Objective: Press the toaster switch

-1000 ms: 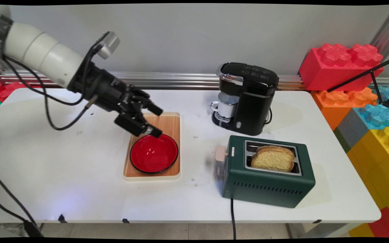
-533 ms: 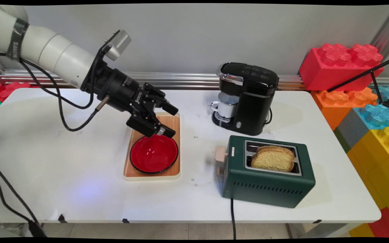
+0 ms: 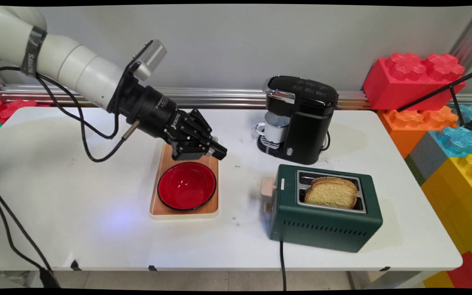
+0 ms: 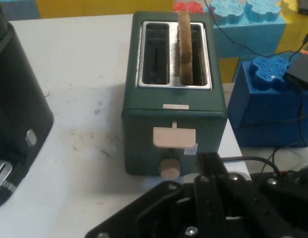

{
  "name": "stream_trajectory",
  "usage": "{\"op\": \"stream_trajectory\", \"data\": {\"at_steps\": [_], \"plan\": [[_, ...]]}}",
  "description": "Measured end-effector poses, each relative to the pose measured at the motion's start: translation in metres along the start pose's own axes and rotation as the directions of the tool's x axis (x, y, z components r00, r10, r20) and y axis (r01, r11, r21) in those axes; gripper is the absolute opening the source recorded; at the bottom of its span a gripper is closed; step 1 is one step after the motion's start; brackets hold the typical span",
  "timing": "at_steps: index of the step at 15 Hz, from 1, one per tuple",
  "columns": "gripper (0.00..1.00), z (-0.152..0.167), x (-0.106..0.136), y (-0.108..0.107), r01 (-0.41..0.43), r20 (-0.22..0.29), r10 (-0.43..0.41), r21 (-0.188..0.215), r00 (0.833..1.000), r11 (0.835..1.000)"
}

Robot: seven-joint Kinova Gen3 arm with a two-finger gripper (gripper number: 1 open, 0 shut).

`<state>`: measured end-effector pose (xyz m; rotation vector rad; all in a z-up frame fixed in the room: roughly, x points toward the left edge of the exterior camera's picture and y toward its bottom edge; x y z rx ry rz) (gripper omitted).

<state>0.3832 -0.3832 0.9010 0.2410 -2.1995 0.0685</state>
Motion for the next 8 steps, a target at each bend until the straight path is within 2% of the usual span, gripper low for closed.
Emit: {"op": "stream_trajectory", "data": {"at_steps": [4,8], "plan": [[0.0,0.01,-0.002,-0.003,-0.017,-0.001,0.017,-0.009,1.0,1.0],[0.0,0.033,-0.005,-0.007,-0.031,-0.012,0.03,-0.016,0.999,0.999]]}}
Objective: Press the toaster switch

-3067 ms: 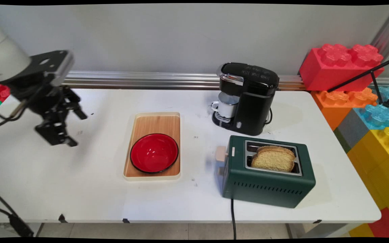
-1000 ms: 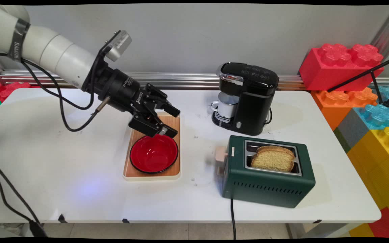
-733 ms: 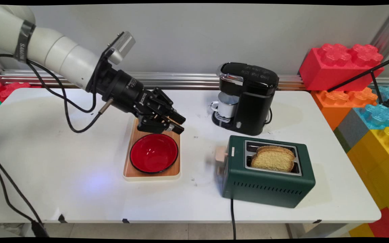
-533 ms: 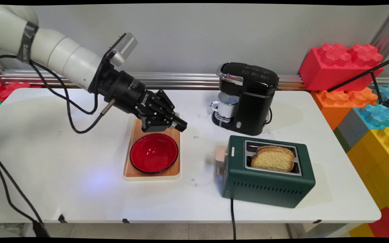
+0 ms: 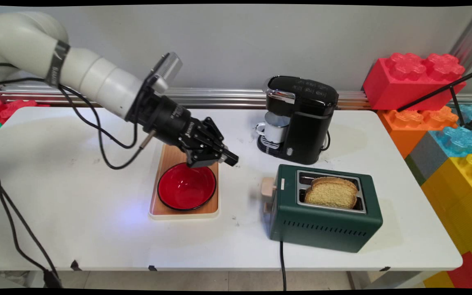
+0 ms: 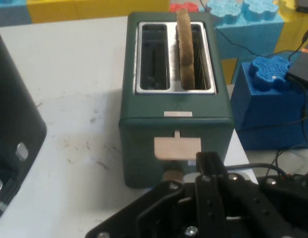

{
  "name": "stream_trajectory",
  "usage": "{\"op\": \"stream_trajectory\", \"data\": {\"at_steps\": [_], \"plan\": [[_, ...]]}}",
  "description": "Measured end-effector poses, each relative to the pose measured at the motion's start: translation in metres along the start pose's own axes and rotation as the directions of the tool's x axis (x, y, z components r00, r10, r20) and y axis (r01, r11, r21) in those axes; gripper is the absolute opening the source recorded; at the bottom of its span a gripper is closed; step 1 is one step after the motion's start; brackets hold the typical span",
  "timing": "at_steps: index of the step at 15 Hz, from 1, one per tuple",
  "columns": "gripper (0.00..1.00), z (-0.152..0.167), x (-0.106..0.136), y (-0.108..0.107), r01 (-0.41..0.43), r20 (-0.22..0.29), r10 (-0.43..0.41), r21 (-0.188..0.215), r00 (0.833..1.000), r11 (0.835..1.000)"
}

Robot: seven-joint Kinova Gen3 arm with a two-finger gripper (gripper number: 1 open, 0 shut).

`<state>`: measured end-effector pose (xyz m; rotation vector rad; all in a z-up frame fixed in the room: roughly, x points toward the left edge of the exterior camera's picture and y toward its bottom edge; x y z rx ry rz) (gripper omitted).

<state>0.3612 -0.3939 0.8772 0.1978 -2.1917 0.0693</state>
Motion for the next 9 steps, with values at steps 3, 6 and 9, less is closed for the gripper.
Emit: {"op": "stream_trajectory", "data": {"at_steps": [3,6,9], "plan": [[0.0,0.022,-0.003,-0.005,-0.006,-0.014,0.005,-0.002,1.0,1.0],[0.0,0.042,-0.006,-0.009,-0.008,-0.026,0.007,-0.003,1.0,1.0],[0.0,0.055,-0.009,-0.012,-0.004,-0.034,0.004,-0.005,0.999,1.0]]}}
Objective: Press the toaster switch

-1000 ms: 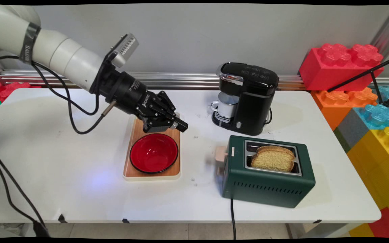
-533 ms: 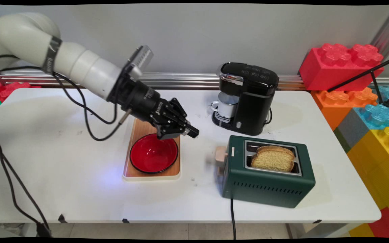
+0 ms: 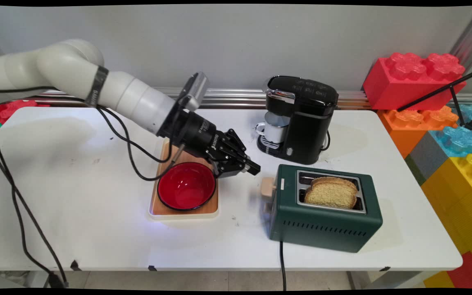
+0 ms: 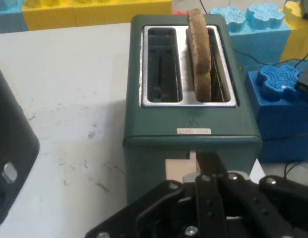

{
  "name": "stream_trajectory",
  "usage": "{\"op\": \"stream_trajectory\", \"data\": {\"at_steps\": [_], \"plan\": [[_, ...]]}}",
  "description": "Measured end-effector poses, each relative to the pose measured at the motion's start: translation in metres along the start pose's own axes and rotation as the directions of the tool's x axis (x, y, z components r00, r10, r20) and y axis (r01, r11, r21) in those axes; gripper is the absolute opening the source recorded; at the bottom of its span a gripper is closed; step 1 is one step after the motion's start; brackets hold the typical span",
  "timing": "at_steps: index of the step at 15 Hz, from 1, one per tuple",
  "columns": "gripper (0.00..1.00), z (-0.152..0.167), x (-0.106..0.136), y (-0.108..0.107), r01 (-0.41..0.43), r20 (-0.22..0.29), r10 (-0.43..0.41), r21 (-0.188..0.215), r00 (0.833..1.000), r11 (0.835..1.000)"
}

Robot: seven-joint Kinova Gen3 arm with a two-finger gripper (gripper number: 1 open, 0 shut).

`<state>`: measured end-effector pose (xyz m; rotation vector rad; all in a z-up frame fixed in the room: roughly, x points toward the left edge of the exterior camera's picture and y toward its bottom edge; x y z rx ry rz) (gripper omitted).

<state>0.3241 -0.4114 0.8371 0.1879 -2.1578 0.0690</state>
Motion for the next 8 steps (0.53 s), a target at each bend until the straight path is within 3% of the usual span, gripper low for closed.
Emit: {"op": "stream_trajectory", "data": {"at_steps": [8], "plan": [[0.0,0.029,-0.011,-0.005,0.018,-0.011,-0.018,-0.013,1.0,1.0]]}}
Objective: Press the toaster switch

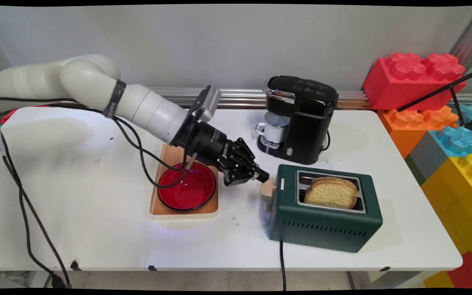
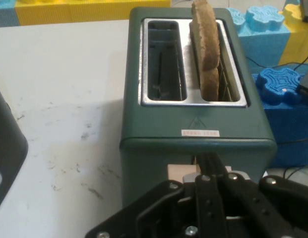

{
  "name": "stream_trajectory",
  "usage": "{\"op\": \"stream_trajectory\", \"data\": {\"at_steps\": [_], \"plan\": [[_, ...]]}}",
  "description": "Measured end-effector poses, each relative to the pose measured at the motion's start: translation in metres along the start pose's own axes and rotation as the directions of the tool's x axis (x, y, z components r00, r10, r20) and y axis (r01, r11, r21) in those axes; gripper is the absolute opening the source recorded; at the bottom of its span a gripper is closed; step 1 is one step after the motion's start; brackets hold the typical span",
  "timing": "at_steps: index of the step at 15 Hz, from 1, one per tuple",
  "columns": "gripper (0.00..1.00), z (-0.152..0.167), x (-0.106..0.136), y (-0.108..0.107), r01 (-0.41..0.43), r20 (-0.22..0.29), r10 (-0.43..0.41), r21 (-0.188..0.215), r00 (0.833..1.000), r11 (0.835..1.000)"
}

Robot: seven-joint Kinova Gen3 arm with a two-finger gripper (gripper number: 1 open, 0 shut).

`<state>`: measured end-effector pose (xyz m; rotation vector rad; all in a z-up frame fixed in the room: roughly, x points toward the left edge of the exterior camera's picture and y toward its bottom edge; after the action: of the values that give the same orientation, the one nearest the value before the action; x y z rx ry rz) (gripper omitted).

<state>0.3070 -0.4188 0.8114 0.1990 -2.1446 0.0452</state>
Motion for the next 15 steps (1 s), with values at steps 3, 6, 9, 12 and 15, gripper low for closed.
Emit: {"op": "stream_trajectory", "data": {"at_steps": [3,6,9,12,15], "plan": [[0.0,0.009,-0.004,-0.002,0.006,-0.002,-0.006,0.0,1.0,1.0],[0.0,0.017,-0.01,-0.003,0.011,-0.001,-0.011,-0.003,1.0,1.0],[0.0,0.022,-0.015,-0.003,0.015,0.001,-0.015,-0.004,1.0,1.0],[0.0,0.027,-0.02,-0.003,0.019,0.005,-0.019,-0.006,1.0,1.0],[0.0,0.031,-0.025,-0.003,0.023,0.009,-0.023,-0.006,1.0,1.0]]}}
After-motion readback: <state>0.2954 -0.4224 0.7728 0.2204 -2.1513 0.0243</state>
